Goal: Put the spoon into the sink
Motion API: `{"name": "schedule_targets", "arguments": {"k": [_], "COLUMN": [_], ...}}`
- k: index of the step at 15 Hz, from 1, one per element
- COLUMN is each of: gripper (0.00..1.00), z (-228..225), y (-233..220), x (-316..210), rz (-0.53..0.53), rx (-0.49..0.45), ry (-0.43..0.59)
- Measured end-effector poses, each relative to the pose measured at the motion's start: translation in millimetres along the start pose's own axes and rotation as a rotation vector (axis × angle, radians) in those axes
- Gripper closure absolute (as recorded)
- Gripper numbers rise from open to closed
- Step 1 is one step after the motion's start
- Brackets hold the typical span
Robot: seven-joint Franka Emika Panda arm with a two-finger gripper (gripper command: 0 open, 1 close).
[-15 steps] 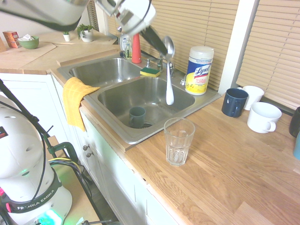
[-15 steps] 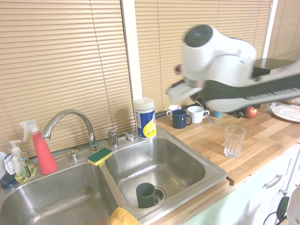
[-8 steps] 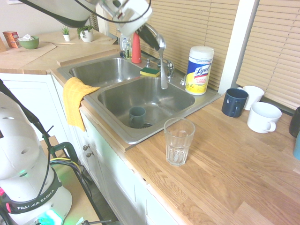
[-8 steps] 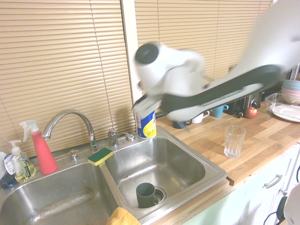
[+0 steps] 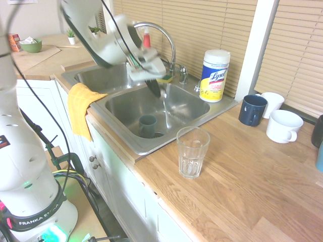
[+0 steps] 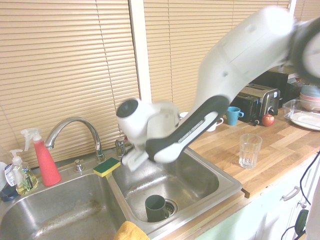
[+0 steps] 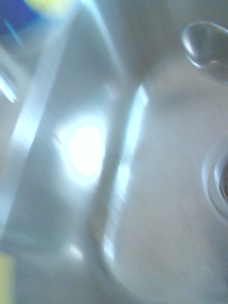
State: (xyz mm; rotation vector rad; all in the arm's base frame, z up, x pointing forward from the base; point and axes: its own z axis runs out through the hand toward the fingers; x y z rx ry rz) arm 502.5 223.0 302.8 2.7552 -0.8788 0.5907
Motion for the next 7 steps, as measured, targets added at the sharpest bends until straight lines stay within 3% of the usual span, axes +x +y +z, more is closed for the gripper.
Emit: {"name": "schedule_targets", "arguments": {"k": [5, 6, 7], "gripper": [1.0, 0.0, 0.0], "z": [83.4, 87.7, 88.6], "y": [17.4, 19.3, 19.7], "x": [7.3, 8.1, 8.9], "rz": [0.024, 0.021, 0.014], "rx": [-0.001, -0.001, 0.002], "ry": [-0.226, -0.256, -0.276]}}
